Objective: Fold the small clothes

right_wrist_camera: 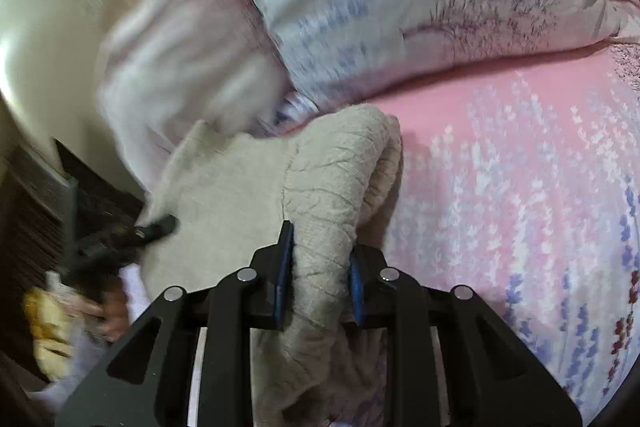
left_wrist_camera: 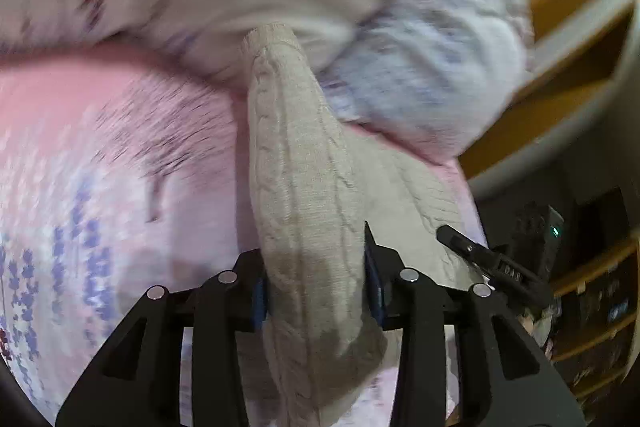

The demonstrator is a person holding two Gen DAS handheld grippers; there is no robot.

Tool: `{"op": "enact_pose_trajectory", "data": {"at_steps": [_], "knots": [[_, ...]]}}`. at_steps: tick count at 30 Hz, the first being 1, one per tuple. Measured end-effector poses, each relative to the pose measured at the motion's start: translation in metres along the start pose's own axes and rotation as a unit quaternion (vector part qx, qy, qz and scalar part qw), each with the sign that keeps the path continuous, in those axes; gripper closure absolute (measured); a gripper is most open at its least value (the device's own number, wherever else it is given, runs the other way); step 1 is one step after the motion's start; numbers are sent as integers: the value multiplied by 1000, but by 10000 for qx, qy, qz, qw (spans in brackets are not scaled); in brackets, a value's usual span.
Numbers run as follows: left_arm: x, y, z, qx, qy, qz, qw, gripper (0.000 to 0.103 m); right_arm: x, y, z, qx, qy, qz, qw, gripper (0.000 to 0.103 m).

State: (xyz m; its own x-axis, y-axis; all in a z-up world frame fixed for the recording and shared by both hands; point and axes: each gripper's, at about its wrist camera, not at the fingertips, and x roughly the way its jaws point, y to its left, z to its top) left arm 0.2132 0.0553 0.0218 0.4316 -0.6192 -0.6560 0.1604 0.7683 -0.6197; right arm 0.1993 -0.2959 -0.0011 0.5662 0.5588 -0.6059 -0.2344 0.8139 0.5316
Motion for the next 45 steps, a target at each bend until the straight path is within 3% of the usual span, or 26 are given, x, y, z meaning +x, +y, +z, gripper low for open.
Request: {"op": "enact_pose_trajectory", "data": {"at_steps": [3,6,9,12,13,14,15,20,24,27,28,29,31,35,38,41,43,45], "knots": [[17,16,-2,-267,29,-39,9996,50,7,-2,-3,107,50,-94,9999,74],[10,1,-1,93,-132,377,9992,45,-3,-5,2,211,94,-112,9997,65],[-12,-20,1,561,-684,835,9926,41,-23,-14,10,422,-304,-93,9986,58],[-31,-37,-1,816,-1013,701,9890,35,-15,-24,20,760,-157,77,9970,57],[-30,-44,-2,927,-967,640,9889,35,-10,-24,21,767,-85,66,9970,59],[-30,-46,-2,996,-912,608,9890,35,-4,-25,20,730,1,66,9973,83],[-24,-52,-4,1083,-819,553,9892,35,2,-23,21,666,45,120,9977,92],[3,-60,-7,1272,-506,545,9891,35,-2,-10,33,296,-461,-349,9979,95],[11,-56,-10,1301,-441,553,9890,35,18,-26,33,474,-150,-689,9964,95],[19,-55,-12,1387,-484,626,9872,35,23,-27,33,409,-72,-737,9964,92],[20,-57,-12,1450,-509,686,9857,35,21,-25,34,370,-62,-769,9963,87],[19,-59,-14,1487,-533,733,9847,35,16,-22,34,323,-113,-846,9958,76],[10,-61,-18,1477,-646,704,9844,35,-2,-12,32,233,-392,-883,9950,69],[-16,-68,-32,1546,-956,646,9812,27,-47,22,10,-322,-879,-454,9946,65],[-18,-74,-41,1629,-902,601,9807,26,-54,48,-11,-850,-696,-225,9937,63],[-8,-78,-49,1736,-786,738,9789,24,-36,55,-22,-1104,-363,-603,9914,53],[0,-81,-52,1846,-757,881,9759,21,-20,53,-26,-1141,-149,-1033,9880,52],[9,-87,-55,2003,-758,1062,9710,15,-13,52,-31,-1249,-208,-1318,9832,51]]}}
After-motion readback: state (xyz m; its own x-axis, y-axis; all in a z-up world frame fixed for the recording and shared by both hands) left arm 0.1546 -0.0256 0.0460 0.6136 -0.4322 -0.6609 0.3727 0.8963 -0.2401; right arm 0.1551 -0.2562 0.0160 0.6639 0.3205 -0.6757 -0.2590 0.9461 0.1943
